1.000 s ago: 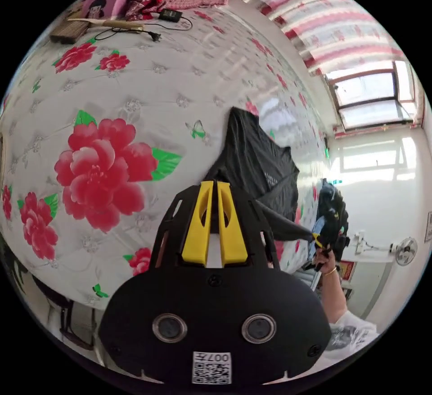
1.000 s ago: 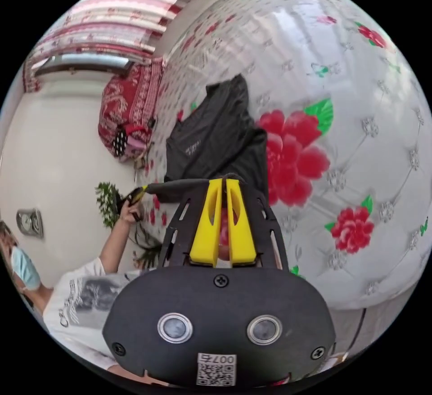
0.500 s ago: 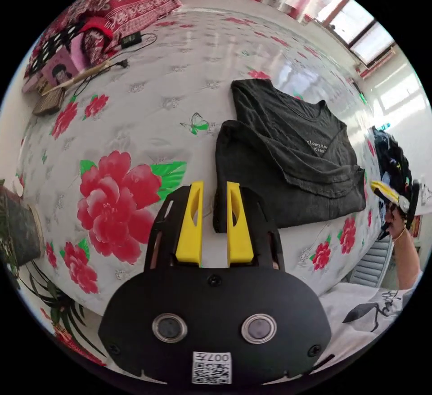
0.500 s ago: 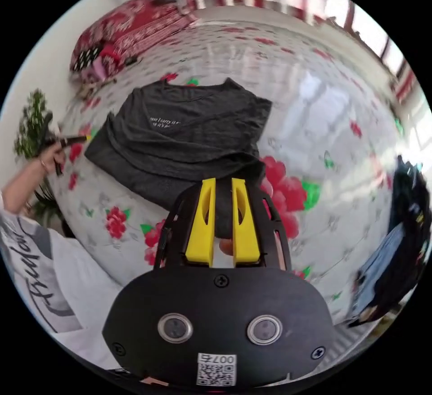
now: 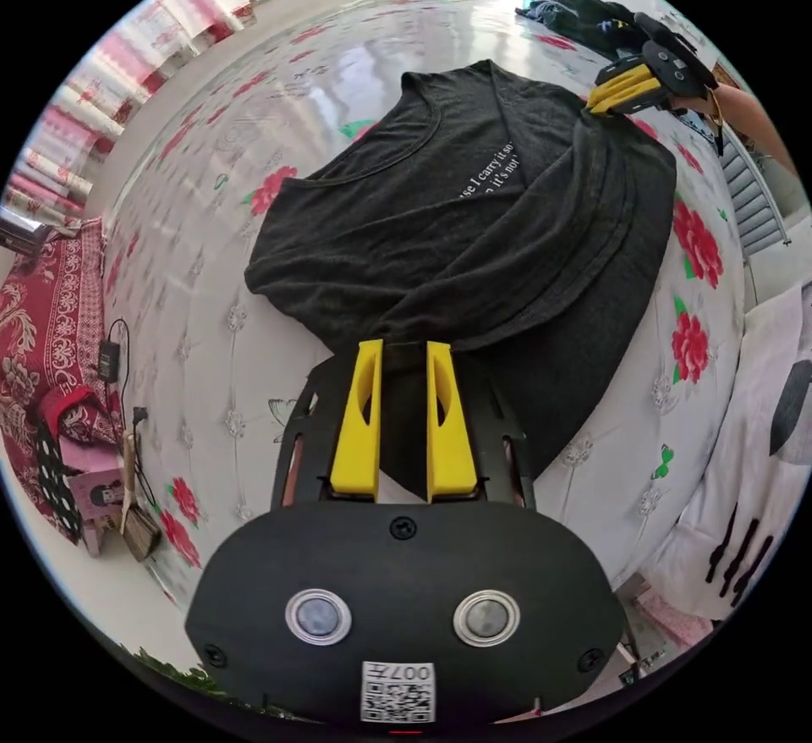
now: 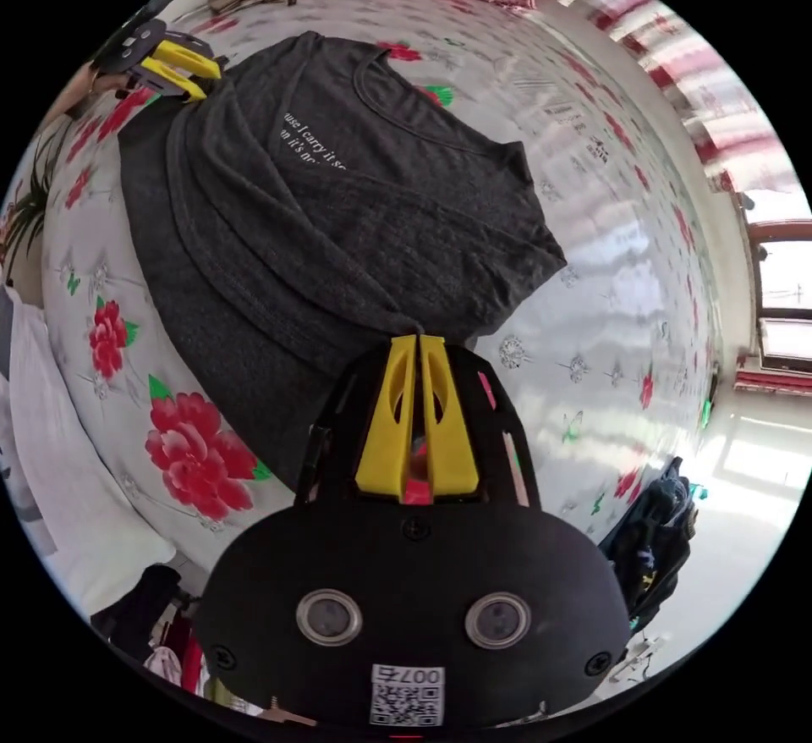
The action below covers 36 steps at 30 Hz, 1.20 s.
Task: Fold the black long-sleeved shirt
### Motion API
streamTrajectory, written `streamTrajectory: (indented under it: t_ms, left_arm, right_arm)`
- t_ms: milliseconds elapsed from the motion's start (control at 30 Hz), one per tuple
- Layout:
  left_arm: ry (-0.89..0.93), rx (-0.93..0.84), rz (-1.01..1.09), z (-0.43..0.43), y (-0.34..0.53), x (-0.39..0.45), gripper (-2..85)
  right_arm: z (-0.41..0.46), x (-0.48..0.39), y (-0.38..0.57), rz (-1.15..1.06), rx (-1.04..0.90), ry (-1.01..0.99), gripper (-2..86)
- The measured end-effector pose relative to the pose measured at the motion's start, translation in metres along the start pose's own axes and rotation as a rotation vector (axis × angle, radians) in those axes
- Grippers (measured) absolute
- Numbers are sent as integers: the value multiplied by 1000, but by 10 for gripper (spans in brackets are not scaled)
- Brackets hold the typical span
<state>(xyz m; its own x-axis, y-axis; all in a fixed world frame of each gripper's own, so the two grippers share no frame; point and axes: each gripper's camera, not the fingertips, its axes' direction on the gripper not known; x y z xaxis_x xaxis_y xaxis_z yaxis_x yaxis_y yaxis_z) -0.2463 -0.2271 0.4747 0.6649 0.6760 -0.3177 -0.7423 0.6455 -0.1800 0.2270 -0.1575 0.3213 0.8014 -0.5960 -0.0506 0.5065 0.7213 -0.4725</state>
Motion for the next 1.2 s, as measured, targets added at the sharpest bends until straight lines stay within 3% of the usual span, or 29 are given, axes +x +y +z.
streamTrajectory:
  t_ms: [67,167,233,300,400,533,667,833,1000,1100,1200]
  left_arm:
    - [89,24,-145,-4,-4,-24,36]
    - [330,49,-517,3,7,-79,25]
    - [326,67,-623,4,15,-91,26]
    - [236,76,-573,-2,12,-82,36]
    - [177,95,-435,-15,5,-56,49]
    - [102,88,-364,-29,11,-25,64]
    - [95,69,-510,-31,49,-12,69]
    - [153,66,-322,-29,29,18,59]
    - [177,26,-29,-5,-35,46,73]
    - [224,-56,6,13,-55,45,78]
    - [244,7,12,6,-60,41,77]
  right_arm:
    - [3,17,-8,67,-8,-58,5]
    - [2,70,-8,367,61,-212,2]
    - [4,93,0,524,99,-305,5]
    - [0,97,4,559,141,-385,13]
    - [-28,49,-2,328,230,-301,26]
    - [-35,-41,-7,-8,137,-177,35]
    - [-41,-72,9,-21,162,-118,38]
    - [-33,-118,-13,-290,131,-17,34]
    - [-20,-129,-46,-355,118,-92,23]
    - [-16,-117,-58,-324,90,-183,10]
    - [-35,-98,-61,-258,197,-183,4]
